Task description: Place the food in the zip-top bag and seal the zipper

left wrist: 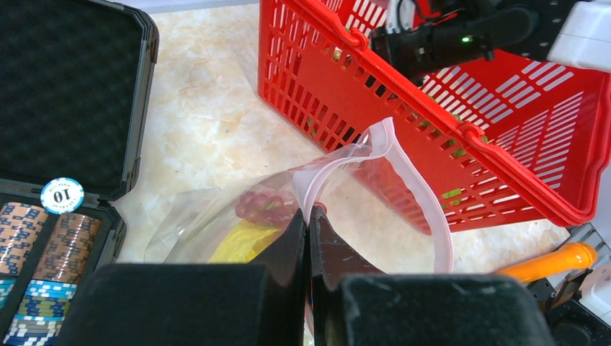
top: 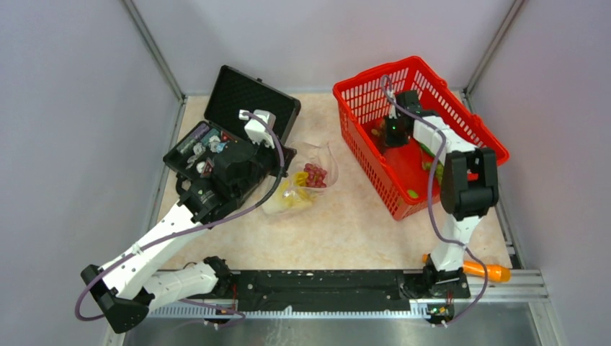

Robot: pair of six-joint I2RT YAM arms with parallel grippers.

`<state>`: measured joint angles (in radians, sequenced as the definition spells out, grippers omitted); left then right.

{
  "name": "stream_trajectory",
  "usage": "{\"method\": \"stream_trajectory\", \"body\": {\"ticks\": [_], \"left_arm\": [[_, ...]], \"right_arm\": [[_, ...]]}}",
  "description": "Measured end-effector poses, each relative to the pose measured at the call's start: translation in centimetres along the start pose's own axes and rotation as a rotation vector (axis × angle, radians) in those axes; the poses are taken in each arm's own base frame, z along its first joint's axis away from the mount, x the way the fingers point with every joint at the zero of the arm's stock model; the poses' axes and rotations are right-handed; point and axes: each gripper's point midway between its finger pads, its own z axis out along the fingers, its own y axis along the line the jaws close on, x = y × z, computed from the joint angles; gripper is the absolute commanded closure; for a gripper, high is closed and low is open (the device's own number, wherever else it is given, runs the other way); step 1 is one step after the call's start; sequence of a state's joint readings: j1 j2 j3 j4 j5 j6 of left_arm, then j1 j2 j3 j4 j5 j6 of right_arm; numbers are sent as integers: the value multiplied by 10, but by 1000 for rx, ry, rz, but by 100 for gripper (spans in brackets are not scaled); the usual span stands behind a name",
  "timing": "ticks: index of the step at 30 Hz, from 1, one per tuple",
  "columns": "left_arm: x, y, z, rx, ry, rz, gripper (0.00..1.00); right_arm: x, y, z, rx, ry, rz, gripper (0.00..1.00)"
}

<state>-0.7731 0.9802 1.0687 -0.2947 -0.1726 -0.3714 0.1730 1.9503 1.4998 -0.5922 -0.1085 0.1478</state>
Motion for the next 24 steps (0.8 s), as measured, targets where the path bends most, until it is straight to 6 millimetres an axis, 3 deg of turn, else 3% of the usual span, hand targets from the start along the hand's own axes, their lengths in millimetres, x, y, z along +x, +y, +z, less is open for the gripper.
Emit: {"method": "stream_trajectory", "body": {"ticks": [6, 8, 9, 10, 11, 12, 14, 15, 18, 24], "left_arm": [[1, 0, 0, -1, 2, 0, 100], [1, 0, 0, -1, 2, 1, 100], [1, 0, 0, -1, 2, 1, 100], [1, 0, 0, -1, 2, 0, 100], [1, 0, 0, -1, 2, 1, 100], [1, 0, 0, -1, 3, 1, 100], [1, 0, 0, -1, 4, 1, 100], [1, 0, 1, -1, 4, 1, 100], [2, 0, 1, -1, 6, 0, 100], [2, 0, 1, -1, 6, 0, 100]], "right_arm": [[-19, -6, -52, 17, -194, 38, 100], [-25, -9, -69, 20, -259, 53, 95], [-27, -10, -76, 15, -284, 58, 89], [-28, -9, -81, 5, -295, 59, 73], [-30, -7, -84, -11, -304, 57, 49], [-31, -2, -86, -38, -305, 46, 38], [-26, 8, -85, -96, -266, 22, 21], [-22, 13, -82, -128, -233, 3, 18], [-10, 22, -68, -180, -146, -43, 18], [41, 21, -31, -186, 93, -79, 17]]}}
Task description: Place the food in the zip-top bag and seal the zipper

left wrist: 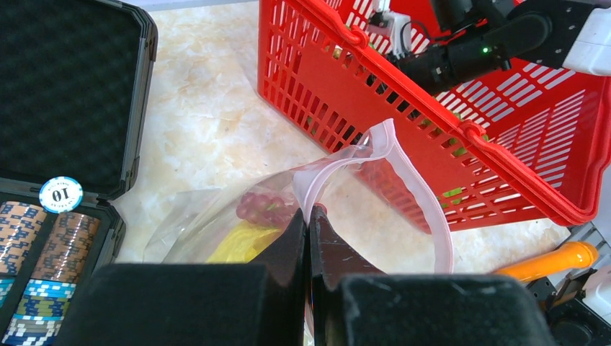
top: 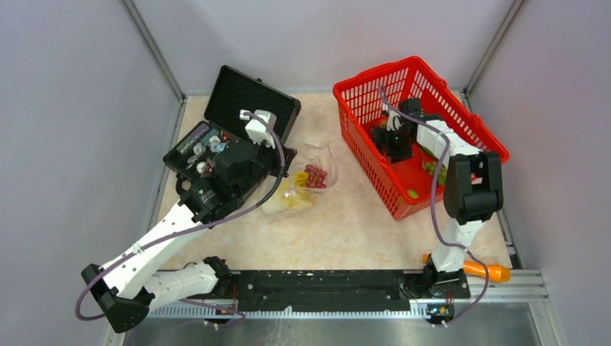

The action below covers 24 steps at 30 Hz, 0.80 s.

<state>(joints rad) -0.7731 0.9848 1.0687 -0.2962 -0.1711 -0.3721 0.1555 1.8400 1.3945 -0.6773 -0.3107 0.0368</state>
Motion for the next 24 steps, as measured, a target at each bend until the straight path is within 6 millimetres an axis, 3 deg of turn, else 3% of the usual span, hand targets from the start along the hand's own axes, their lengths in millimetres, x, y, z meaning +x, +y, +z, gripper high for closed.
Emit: {"method": "stream_trajectory", "body": {"ticks": [5, 8, 9, 13, 15, 20, 22, 24], "left_arm": [[0, 0, 0, -1, 0, 0, 100], [0, 0, 0, -1, 0, 0, 100], [0, 0, 0, -1, 0, 0, 100], [0, 0, 0, -1, 0, 0, 100], [0, 0, 0, -1, 0, 0, 100], [0, 0, 0, -1, 0, 0, 100], [0, 0, 0, -1, 0, 0, 100], [0, 0, 0, -1, 0, 0, 100]], "right_arm": [[18, 1, 6, -11, 103, -44, 19], [19, 3, 9, -9, 129, -80, 35], [20, 3, 10, -5, 135, -87, 36], [23, 2, 12, 10, 150, -85, 24], [23, 3, 12, 8, 149, -83, 24], [23, 8, 13, -24, 145, -87, 41], [23, 8, 13, -24, 146, -86, 54], [23, 7, 14, -22, 148, -83, 54]]}}
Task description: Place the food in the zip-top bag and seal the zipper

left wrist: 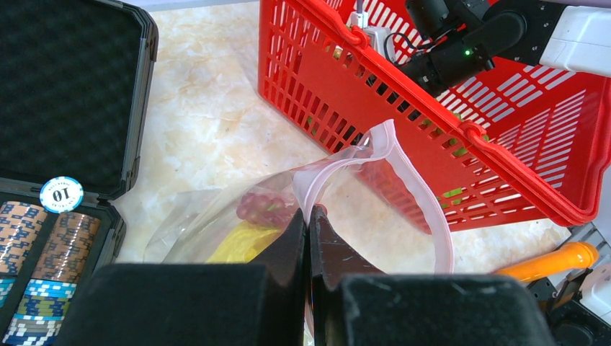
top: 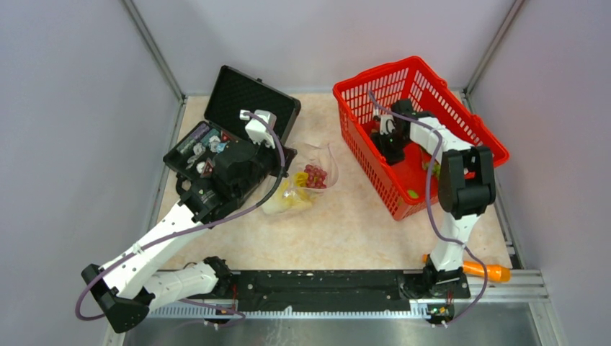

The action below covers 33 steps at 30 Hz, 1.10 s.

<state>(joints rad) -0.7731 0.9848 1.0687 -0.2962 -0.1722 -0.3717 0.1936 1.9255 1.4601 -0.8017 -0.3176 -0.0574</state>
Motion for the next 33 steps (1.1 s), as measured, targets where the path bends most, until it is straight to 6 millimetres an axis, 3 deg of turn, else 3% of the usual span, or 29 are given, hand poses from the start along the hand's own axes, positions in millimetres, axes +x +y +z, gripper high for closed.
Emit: {"method": "stream_trajectory", "body": {"ticks": [2, 4, 8, 12, 15, 24, 29, 33], "left_arm": [[0, 0, 0, 0, 0, 0, 100], [0, 0, 0, 0, 0, 0, 100], [0, 0, 0, 0, 0, 0, 100], [0, 0, 0, 0, 0, 0, 100], [0, 0, 0, 0, 0, 0, 100], [0, 0, 0, 0, 0, 0, 100], [1, 0, 1, 2, 5, 1, 100], [2, 0, 2, 1, 7, 2, 100]], "right_arm": [[0, 0, 0, 1, -1, 2, 54], [0, 0, 1, 0, -3, 5, 64], [-1, 0, 0, 0, -9, 12, 67], [-2, -1, -1, 4, -35, 30, 78], [-3, -3, -6, 5, -80, 64, 80], [-29, -11, -57, 23, -289, 124, 80], [-29, -16, -67, 70, -346, 142, 80], [-31, -15, -92, 109, -432, 142, 80]]}}
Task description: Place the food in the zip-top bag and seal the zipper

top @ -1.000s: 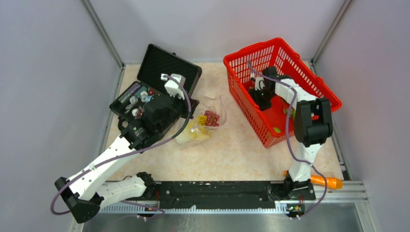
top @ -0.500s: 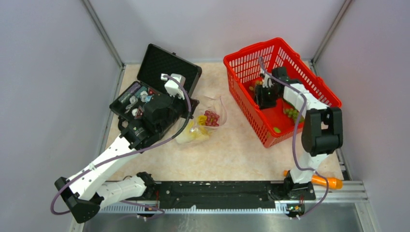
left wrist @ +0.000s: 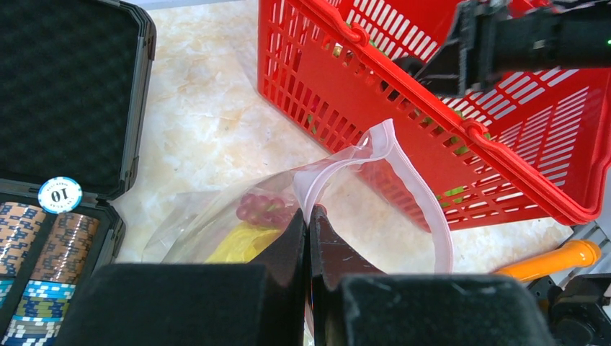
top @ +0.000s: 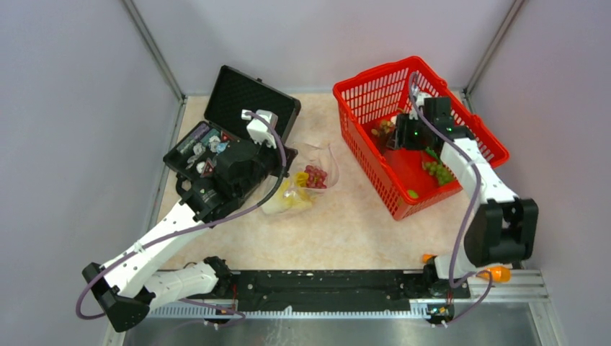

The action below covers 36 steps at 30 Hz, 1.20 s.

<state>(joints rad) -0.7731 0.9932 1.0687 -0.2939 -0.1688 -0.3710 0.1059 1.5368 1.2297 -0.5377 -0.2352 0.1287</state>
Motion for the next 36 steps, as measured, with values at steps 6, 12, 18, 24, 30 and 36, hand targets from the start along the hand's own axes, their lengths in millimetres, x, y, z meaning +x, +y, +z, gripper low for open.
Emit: {"method": "stream_trajectory", "body": {"ticks": [6, 12, 18, 24, 30, 36], "left_arm": [[0, 1, 0, -4, -1, 7, 100], [3, 1, 4, -7, 10, 9, 100], [8, 1, 8, -7, 27, 12, 100], [8, 0, 8, 2, 28, 11, 100], [10, -1, 9, 8, 34, 11, 100], [12, -2, 12, 10, 41, 12, 100]], "right_arm": [[-57, 23, -77, -19, -299, -42, 80], [-79, 62, -141, -177, -530, -61, 81], [-62, 117, -171, -498, -582, -144, 81], [-29, 168, -184, -747, -503, -312, 81], [7, 221, -182, -894, -355, -477, 81], [29, 245, -159, -899, -231, -550, 81]]}}
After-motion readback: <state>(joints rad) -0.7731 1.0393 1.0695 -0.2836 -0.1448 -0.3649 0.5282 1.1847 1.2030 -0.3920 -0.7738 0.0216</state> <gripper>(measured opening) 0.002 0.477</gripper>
